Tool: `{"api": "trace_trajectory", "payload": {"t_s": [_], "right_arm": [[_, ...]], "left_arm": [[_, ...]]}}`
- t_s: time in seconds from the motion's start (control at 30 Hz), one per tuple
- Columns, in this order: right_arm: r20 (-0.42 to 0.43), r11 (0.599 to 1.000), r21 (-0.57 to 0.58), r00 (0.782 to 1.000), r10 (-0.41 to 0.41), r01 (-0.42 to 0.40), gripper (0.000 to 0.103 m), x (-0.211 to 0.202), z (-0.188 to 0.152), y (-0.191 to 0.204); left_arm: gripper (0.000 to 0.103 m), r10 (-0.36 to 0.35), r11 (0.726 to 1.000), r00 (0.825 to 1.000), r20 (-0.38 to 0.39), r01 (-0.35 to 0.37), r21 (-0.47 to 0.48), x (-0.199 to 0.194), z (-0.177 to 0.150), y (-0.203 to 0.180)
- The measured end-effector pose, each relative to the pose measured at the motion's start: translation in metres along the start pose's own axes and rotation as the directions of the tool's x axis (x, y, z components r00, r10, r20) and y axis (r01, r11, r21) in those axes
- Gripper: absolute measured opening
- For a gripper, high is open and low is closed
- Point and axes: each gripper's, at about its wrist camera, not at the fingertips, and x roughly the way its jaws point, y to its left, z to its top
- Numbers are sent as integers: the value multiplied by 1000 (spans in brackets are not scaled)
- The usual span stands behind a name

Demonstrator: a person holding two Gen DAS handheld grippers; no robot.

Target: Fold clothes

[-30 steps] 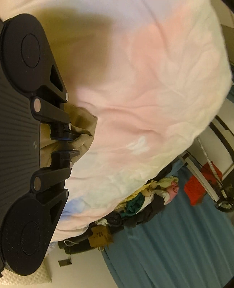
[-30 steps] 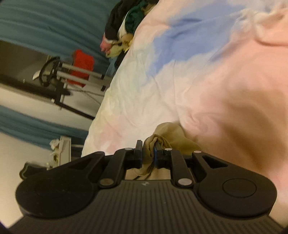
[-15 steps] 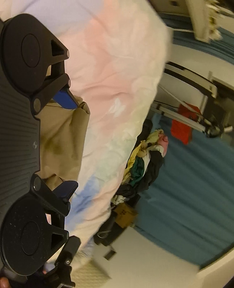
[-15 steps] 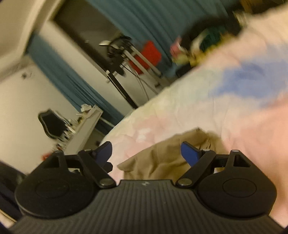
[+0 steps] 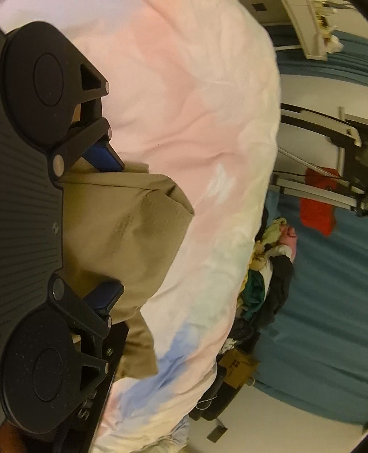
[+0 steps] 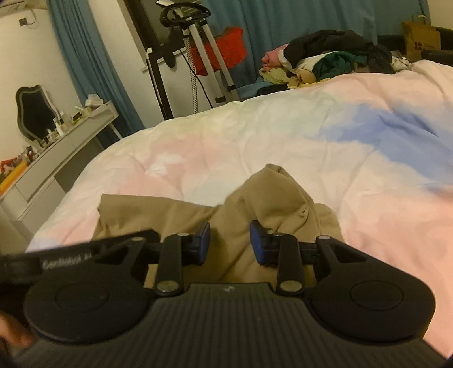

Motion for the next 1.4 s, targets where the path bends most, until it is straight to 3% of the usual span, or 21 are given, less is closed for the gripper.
{"api": "trace_trajectory", "payload": {"t_s": [0.2,0.37,0.47,0.6,0.8,0.9,0.93,1.0,1.07,1.17,1.23,1.3,1.4], "right_arm": [[15,999,-45,1000,-22,23,33,-7,-8,8],[40,1000,-18,999,-11,12,36,-56,-21,11],[16,998,-45,999,-39,39,34,-65,-34,12],[-65,997,-5,995,-76,76,34,-57,-43,11],[-16,994,77,997,-81,82,36,-87,-43,8],[10,989,127,997,-83,81,37,-103,-45,4],[17,986,149,997,-79,75,40,-107,-46,2],[32,979,195,997,-70,63,59,-114,-48,-3],[66,974,215,993,-93,77,84,-122,-50,-1],[115,967,239,987,-114,84,83,-132,-49,0],[134,957,282,984,-115,73,83,-135,-48,-4],[141,946,320,984,-106,56,83,-135,-49,-8],[133,920,391,990,-53,-3,83,-132,-51,-18]], "left_arm": [[86,23,999,999,24,-24,47,-34,-17,-3],[86,0,998,999,42,-3,61,-70,-35,-9],[87,101,990,995,23,-103,102,-70,-46,-18],[86,137,985,991,-1,-136,110,-70,-51,-20],[86,53,997,991,121,-46,-61,-129,-56,-4],[89,-45,992,989,141,61,-114,-153,-62,0],[89,-97,981,988,117,115,-154,-153,-62,4],[89,-200,944,979,50,206,-256,-145,-65,15],[89,-238,919,971,-19,219,-329,-129,-68,19],[88,-293,867,950,-105,218,-447,-102,-73,29],[84,-328,813,935,-136,206,-544,-80,-74,42],[84,-352,743,929,-116,202,-638,-65,-75,56],[78,-352,653,934,-58,201,-730,-55,-76,73]]}}
